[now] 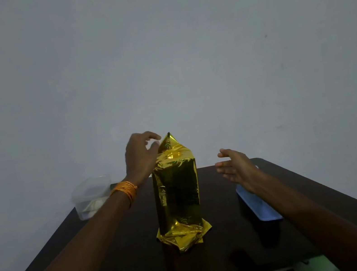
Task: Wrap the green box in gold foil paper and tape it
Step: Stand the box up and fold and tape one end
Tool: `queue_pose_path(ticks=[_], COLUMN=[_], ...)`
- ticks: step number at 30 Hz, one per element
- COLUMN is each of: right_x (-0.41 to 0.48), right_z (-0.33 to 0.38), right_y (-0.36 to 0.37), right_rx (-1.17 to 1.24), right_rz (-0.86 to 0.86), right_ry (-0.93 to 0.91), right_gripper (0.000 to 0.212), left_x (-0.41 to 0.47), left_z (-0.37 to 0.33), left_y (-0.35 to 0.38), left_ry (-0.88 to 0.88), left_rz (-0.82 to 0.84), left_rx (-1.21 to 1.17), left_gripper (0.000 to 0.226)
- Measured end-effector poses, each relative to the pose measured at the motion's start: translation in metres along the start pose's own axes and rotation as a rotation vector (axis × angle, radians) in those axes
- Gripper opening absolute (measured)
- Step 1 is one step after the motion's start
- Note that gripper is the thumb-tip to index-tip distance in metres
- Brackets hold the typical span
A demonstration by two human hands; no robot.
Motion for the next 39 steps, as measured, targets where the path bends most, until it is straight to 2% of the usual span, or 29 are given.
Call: queue_pose_path(ticks=[3, 7, 10, 16, 19, 21, 23, 26, 31, 34, 39], right_x=[-0.008, -0.018, -0.018, -0.012, -0.010, -0.011, -0.011, -0.003, 0.000, -0.010, -0.030], right_z=[0.010, 0.017, 0.004, -0.039, -0.053, -0.055, -0.054, -0.051, -0.029, -0.015, -0.036], right_y=[-0.035, -0.081, -0.114, -0.144, -0.141, -0.136, -0.133, -0.134, -0.134, -0.131, -0.134], right_rx=[-0.044, -0.248, -0.395, -0.485, -0.378, -0.272, -0.222, -0.196, -0.316, -0.336, -0.182], right_rz=[-0.108, -0.271, -0.363, -0.358, -0.287, -0.238, -0.229, -0.248, -0.346, -0.406, -0.382], right_ry=[-0.096, -0.229, -0.180, 0.006, 0.100, 0.123, 0.133, 0.135, -0.063, -0.099, 0.004], right_gripper=[0.016, 0.014, 0.019, 0.030, 0.032, 0.022, 0.013, 0.013, 0.016, 0.025, 0.024], left_x=[0.008, 0.003, -0.014, -0.069, -0.099, -0.116, -0.123, -0.123, -0.122, -0.122, -0.125], left_z=[-0.048, -0.107, -0.120, -0.104, -0.096, -0.093, -0.089, -0.083, -0.080, -0.081, -0.081], left_y=[0.004, 0.059, 0.117, 0.217, 0.250, 0.267, 0.277, 0.280, 0.280, 0.280, 0.276], left_ry=[0.133, 0.270, 0.212, -0.005, -0.061, -0.057, -0.066, -0.096, -0.120, -0.118, -0.124], left_rz=[-0.091, 0.062, 0.221, 0.565, 0.736, 0.801, 0.780, 0.720, 0.718, 0.699, 0.671], left_rx=[0.001, -0.117, -0.177, -0.190, -0.146, -0.106, -0.106, -0.156, -0.196, -0.226, -0.218], left_gripper=[0.012, 0.016, 0.019, 0.022, 0.024, 0.027, 0.033, 0.040, 0.033, 0.031, 0.034])
Point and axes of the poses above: each hand's wrist, its own x-axis towards the middle knuckle, its own y-axis out of the palm, z = x × y, the point moved 9 cm from there along x, towards the middle knuckle, and after that the axes turned 10 degrees about y, right-handed, at the moved point
